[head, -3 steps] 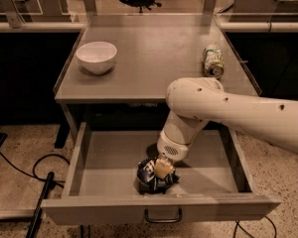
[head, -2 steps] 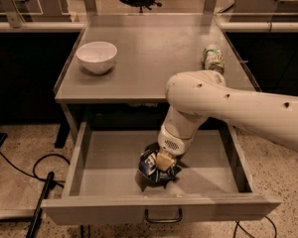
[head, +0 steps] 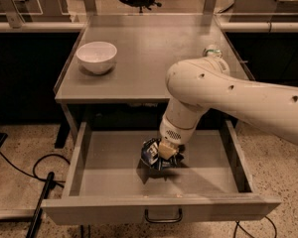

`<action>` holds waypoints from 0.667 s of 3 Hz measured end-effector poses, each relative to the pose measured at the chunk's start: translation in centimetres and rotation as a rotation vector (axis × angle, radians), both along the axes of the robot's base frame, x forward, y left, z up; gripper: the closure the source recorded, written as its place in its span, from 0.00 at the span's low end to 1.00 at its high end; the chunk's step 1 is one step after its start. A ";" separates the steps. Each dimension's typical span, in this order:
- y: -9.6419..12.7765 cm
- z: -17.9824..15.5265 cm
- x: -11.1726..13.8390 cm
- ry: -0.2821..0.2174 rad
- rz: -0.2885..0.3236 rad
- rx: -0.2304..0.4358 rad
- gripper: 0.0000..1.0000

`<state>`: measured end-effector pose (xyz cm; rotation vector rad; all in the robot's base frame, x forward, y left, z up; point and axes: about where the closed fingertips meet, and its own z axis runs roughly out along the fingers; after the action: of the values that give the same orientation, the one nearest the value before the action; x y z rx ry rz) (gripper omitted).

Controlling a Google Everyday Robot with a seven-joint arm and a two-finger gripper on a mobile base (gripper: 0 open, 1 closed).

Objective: Place blue chip bag into top drawer

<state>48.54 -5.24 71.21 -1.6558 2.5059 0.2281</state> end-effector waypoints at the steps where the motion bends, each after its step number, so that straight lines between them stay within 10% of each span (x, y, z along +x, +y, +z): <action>1: 0.4 -0.6 0.7 -0.039 -0.037 -0.021 1.00; 2: 1.6 -1.1 1.2 -0.091 -0.060 -0.049 1.00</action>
Offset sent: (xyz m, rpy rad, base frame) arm 0.0203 0.0302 -0.0155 -0.0816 -0.1563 -0.0909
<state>49.79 -3.62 70.13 -1.5687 2.5078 0.0834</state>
